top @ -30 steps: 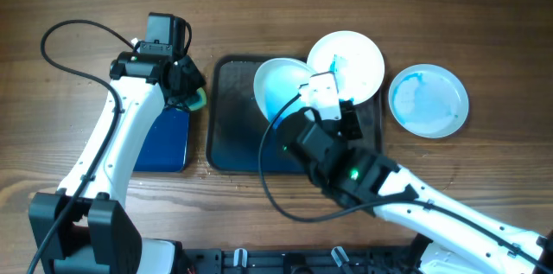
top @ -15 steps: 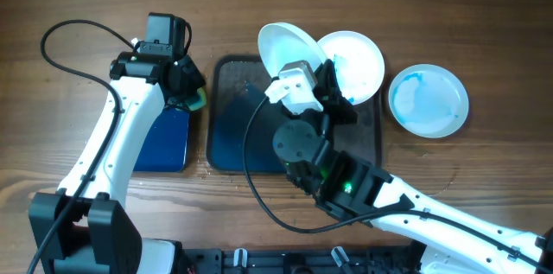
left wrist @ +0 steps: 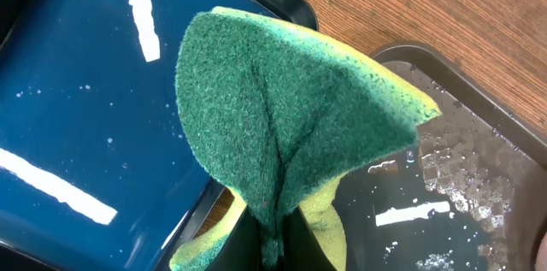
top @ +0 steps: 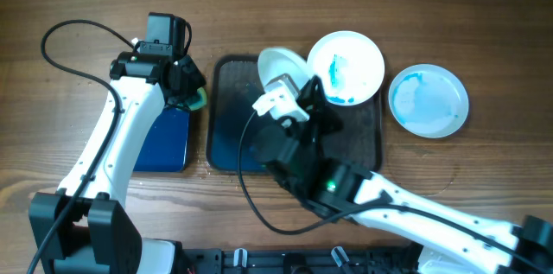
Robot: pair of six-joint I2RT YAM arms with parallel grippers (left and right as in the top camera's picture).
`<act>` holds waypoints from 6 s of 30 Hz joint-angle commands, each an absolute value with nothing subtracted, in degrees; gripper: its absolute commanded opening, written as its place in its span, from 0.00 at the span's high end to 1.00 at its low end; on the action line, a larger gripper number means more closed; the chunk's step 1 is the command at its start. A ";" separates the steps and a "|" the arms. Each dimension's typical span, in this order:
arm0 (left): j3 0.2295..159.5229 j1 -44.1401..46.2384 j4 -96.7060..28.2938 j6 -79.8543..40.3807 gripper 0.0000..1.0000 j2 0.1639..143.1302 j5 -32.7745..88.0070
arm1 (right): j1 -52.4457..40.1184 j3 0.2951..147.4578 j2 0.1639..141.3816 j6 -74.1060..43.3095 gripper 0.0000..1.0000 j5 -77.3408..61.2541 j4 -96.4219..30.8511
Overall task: Clean dirty plates on tray and stack at the side
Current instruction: 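Lift the second plate with right gripper and stack it on first, then grasp the last plate with right gripper and drag it to tray center, then scrub the last plate with the sponge in left gripper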
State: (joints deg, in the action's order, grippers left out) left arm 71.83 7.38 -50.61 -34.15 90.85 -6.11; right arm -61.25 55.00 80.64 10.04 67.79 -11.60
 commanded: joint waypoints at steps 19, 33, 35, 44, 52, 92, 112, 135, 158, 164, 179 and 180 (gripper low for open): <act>72.23 7.11 -50.46 -33.23 0.96 90.76 -6.22 | 14.83 62.43 80.42 -28.21 0.96 3.68 -47.62; 72.23 7.11 -50.43 -33.26 0.96 90.76 -6.22 | 22.31 59.20 94.24 -25.19 0.64 -2.11 -40.58; 72.23 7.11 -50.43 -33.26 0.96 90.76 -6.22 | 21.89 59.68 94.24 -23.53 0.57 -3.95 -40.53; 72.23 7.79 -50.39 -33.28 0.96 91.29 -6.20 | 8.56 73.28 94.32 -10.09 0.52 -14.92 -44.40; 72.23 9.93 -49.25 -33.28 0.96 93.56 -6.20 | -0.80 79.44 106.34 -5.65 0.52 -8.82 -37.15; 72.23 12.27 -46.96 -33.28 0.96 95.81 -6.20 | -17.61 75.09 109.51 -25.50 0.82 -13.72 -45.52; 72.23 20.49 -41.08 -28.93 0.96 101.58 4.23 | -17.63 74.91 120.18 -23.99 0.96 -21.12 -39.44; 72.23 28.40 -36.73 -16.49 0.96 113.27 25.28 | -20.14 72.38 120.18 -12.01 0.96 -32.47 -40.32; 72.25 22.81 -49.17 -13.06 0.96 113.25 12.25 | -20.01 72.38 120.18 -19.81 0.96 -26.37 -40.12; 72.25 25.04 -46.02 4.27 0.96 113.25 36.56 | -20.01 72.38 120.18 -19.92 0.96 -26.39 -40.16; 72.23 25.28 -37.78 -26.85 0.96 113.25 -25.80 | -20.01 72.38 120.18 -19.92 0.96 -26.37 -40.27; 72.23 25.30 -40.53 -27.49 0.96 113.25 -24.18 | -20.01 72.38 120.18 -19.92 0.96 -26.37 -40.27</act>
